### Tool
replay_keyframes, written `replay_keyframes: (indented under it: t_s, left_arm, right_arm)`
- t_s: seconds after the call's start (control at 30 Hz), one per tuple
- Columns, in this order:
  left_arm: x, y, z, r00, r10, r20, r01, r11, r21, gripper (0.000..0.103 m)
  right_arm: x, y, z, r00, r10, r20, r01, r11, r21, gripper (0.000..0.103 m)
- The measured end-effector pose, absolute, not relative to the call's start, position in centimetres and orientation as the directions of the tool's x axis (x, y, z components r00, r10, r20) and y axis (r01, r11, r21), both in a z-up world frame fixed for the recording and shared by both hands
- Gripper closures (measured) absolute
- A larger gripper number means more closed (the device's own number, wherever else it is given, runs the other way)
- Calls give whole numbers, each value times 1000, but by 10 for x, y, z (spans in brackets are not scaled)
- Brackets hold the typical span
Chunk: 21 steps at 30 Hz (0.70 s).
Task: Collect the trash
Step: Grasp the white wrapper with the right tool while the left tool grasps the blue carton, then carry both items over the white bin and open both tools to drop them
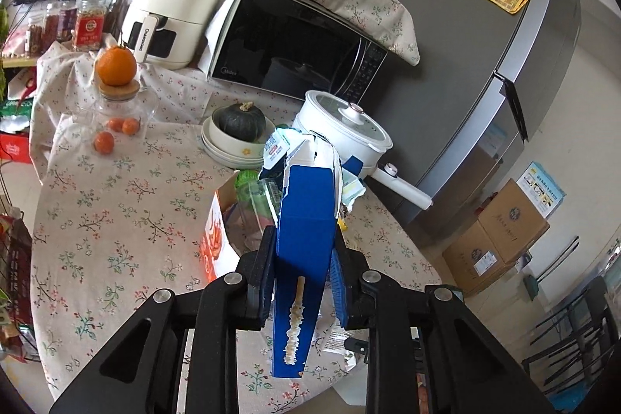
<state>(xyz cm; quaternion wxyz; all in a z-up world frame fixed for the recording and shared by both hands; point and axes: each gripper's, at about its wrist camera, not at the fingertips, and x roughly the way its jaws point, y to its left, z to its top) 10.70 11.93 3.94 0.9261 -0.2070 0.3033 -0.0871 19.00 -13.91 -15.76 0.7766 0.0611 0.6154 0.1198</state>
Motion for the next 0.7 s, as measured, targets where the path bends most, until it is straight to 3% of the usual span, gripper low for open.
replay_keyframes:
  t_s: [0.07, 0.1, 0.23, 0.53, 0.7]
  left_arm:
    - [105, 125, 40, 803, -285, -524, 28, 895, -444, 77]
    - [105, 128, 39, 802, -286, -524, 24, 893, -449, 77]
    - [104, 134, 36, 799, -289, -528, 9, 883, -469, 77]
    - [100, 136, 40, 809, -296, -508, 15, 874, -485, 77]
    - [92, 134, 52, 829, -334, -449, 65, 854, -516, 77]
  right_arm:
    - [191, -136, -160, 228, 257, -939, -112, 965, 237, 55]
    - [192, -135, -160, 229, 264, -937, -117, 963, 242, 63]
    - [195, -137, -158, 246, 283, -927, -94, 959, 267, 70]
    - [185, -159, -126, 320, 319, -892, -90, 948, 306, 73]
    - [177, -176, -101, 365, 349, -863, -88, 936, 341, 73]
